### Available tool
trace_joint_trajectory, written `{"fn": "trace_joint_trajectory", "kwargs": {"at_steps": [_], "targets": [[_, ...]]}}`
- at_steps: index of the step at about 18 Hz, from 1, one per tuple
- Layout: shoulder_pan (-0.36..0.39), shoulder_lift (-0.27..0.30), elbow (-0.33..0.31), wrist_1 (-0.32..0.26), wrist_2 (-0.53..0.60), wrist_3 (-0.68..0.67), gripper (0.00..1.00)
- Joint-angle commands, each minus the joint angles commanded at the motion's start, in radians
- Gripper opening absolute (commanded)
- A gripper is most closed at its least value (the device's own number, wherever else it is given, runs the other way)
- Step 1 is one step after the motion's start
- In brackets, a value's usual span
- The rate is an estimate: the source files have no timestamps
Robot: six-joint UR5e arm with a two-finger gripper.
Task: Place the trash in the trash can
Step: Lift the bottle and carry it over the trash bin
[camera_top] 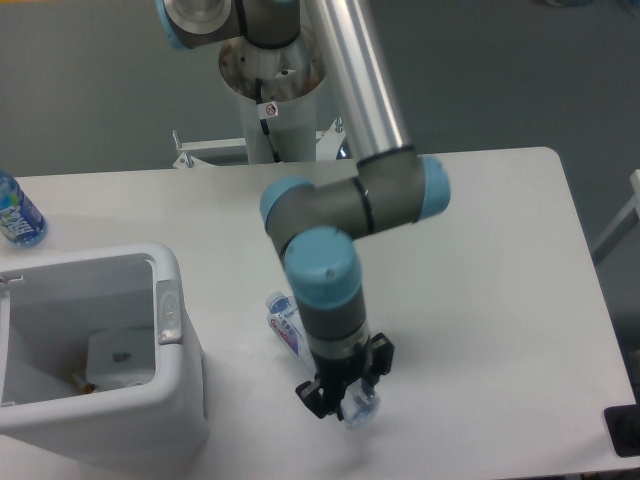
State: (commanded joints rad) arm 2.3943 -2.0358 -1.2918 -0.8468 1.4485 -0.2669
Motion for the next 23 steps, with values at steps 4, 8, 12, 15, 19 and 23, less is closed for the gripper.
{"fn": "trace_joint_trajectory", "kwargs": {"at_steps": [4, 8, 12, 15, 19, 23], "targets": [[0.095, 0.063, 0.06, 0.002, -0.186, -0.043, 0.56], [0.146, 0.065, 0.15, 0.023, -0.281, -0.095, 0.56], [0.155, 0.066, 0.198, 0.028, -0.329, -0.104, 0.56], [0.143, 0.078, 0.204, 0.029, -0.329, -0.117, 0.56], [0.1, 0.097, 0.201, 0.029, -0.329, -0.127, 0.56], [0.025, 0.114, 0.181, 0.029, -0.327, -0.15, 0.56]]}}
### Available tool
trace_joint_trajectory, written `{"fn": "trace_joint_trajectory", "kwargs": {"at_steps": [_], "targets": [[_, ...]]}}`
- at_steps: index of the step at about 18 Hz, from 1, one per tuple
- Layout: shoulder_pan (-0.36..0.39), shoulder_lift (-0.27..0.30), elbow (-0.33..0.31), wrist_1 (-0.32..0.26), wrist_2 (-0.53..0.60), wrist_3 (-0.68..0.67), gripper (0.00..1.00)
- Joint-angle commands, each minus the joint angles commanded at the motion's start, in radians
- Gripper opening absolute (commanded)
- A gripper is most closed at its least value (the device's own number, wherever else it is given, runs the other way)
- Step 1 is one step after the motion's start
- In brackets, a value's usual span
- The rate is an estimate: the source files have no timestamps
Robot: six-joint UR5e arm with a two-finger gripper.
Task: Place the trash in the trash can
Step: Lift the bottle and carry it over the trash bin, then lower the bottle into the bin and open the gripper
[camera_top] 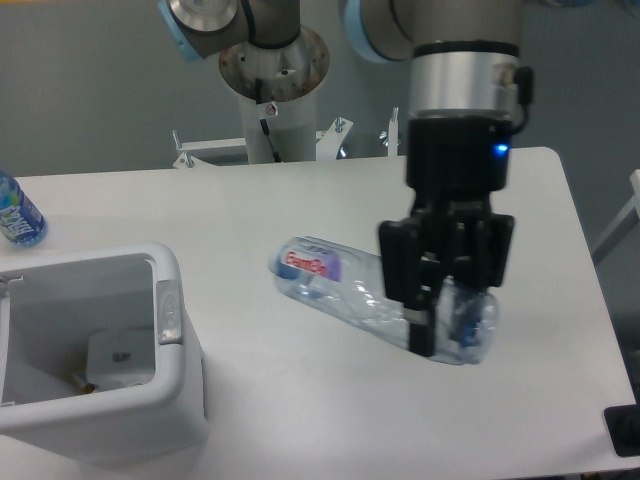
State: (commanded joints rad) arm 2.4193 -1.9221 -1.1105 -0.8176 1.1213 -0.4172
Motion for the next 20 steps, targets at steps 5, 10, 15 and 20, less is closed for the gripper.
{"fn": "trace_joint_trajectory", "kwargs": {"at_steps": [5, 10, 15, 20], "targets": [[-0.11, -0.011, -0.023, 0.009, 0.006, 0.011, 0.56], [-0.209, -0.049, -0.064, 0.124, 0.006, 0.136, 0.56], [-0.252, -0.071, -0.066, 0.135, 0.0, 0.259, 0.56], [-0.279, -0.071, -0.103, 0.137, 0.002, 0.282, 0.59]]}}
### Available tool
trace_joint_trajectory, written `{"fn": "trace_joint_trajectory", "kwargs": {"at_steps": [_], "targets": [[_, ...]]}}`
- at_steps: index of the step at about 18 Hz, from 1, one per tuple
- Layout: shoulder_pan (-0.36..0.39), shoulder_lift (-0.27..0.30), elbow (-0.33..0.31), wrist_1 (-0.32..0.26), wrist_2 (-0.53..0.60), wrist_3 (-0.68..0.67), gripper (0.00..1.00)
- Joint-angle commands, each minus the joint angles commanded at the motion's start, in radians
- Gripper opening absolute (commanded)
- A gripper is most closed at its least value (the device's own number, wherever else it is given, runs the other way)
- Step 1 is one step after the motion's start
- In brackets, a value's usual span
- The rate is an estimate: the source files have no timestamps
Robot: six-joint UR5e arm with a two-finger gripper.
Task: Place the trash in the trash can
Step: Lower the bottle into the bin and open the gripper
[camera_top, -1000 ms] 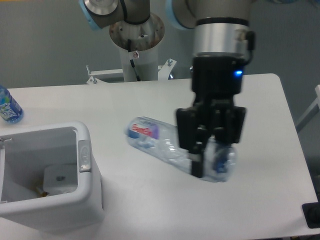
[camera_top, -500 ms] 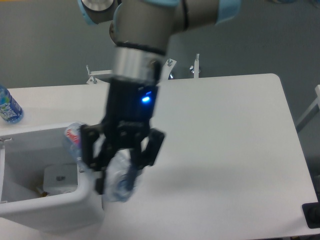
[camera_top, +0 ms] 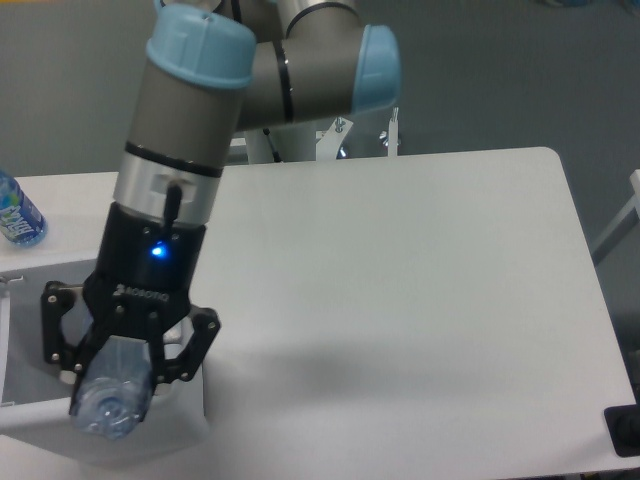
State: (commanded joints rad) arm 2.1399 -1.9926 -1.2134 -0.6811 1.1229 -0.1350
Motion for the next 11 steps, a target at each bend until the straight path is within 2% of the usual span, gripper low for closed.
{"fn": "trace_joint_trajectory", "kwargs": {"at_steps": [1, 2, 3, 6, 8, 11], "targets": [[-0.006, 0.0, 0.0, 0.0, 0.0, 0.002, 0.6], [-0.008, -0.002, -0.002, 0.0, 0.0, 0.002, 0.73], [-0.008, -0.003, -0.003, 0.0, 0.0, 0.008, 1.0], [-0.008, 0.003, 0.0, 0.0, 0.0, 0.046, 1.0], [-0.003, 0.008, 0.03, 0.0, 0.003, 0.046, 1.0], [0.078, 0.038, 0.072, 0.0, 0.006, 0.046, 1.0]]}}
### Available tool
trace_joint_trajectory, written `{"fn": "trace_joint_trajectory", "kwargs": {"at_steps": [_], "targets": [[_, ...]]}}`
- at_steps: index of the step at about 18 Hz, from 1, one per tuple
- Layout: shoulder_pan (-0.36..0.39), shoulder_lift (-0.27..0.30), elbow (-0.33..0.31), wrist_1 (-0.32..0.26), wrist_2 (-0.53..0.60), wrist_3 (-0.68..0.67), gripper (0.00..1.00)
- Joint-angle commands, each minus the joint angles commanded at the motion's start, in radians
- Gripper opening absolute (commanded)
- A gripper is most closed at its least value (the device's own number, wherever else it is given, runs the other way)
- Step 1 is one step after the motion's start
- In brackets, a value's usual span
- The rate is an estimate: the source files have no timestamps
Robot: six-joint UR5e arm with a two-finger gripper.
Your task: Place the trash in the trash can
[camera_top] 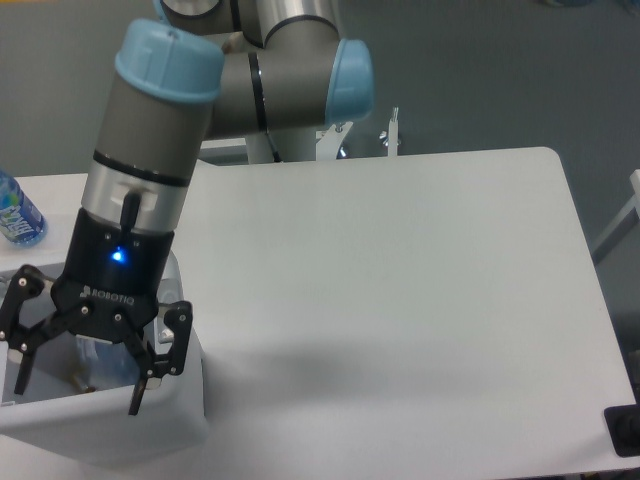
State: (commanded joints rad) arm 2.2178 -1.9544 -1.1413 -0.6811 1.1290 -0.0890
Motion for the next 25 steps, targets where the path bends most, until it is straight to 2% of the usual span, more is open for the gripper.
{"fn": "trace_joint_trajectory", "kwargs": {"at_steps": [3, 5, 8, 10, 13, 16, 19, 21, 25], "targets": [[0.072, 0.031, 0.009, -0.003, 0.02, 0.008, 1.0], [0.107, 0.041, 0.011, -0.006, 0.076, 0.026, 1.0], [0.118, 0.049, 0.005, -0.018, 0.182, 0.147, 1.0], [0.118, 0.055, -0.001, -0.064, 0.279, 0.263, 1.0], [0.125, 0.058, 0.009, -0.171, 0.389, 0.389, 1.0], [0.16, 0.075, -0.007, -0.27, 0.431, 0.555, 1.0], [0.18, 0.114, -0.053, -0.379, 0.474, 0.795, 1.0], [0.198, 0.135, -0.073, -0.391, 0.512, 0.865, 1.0], [0.215, 0.14, -0.086, -0.429, 0.532, 0.98, 1.0]]}}
